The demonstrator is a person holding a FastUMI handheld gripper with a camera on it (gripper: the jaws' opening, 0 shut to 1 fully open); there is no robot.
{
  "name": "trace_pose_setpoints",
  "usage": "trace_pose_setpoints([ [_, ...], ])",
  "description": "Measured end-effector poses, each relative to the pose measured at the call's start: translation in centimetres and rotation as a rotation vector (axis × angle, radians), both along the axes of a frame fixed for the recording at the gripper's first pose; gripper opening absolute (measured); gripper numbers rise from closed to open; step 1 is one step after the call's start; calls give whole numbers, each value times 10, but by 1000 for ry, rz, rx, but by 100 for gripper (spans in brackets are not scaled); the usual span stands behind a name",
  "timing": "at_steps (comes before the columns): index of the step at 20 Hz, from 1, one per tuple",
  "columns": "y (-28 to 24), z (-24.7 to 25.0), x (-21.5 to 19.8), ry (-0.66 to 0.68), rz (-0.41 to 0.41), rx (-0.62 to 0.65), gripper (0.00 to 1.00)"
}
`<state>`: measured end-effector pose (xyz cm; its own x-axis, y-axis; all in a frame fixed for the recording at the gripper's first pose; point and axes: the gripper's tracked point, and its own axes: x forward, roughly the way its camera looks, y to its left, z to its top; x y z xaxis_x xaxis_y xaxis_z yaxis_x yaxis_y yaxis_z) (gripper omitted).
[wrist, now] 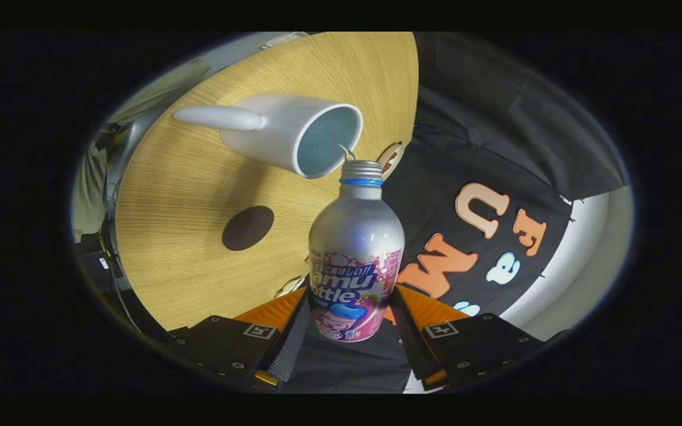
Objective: Take the bottle from table, then pour the juice into the cup, finally place the bottle on the coaster
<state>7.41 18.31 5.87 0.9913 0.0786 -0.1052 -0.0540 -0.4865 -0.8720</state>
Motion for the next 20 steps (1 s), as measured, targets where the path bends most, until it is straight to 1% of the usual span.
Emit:
trace_pose_setpoints([
  [6, 3, 2, 0, 9, -1, -27, 75],
  [12, 8, 2, -3, -2, 16, -62, 75],
  [20, 5, 2, -3, 5, -1, -71, 75],
])
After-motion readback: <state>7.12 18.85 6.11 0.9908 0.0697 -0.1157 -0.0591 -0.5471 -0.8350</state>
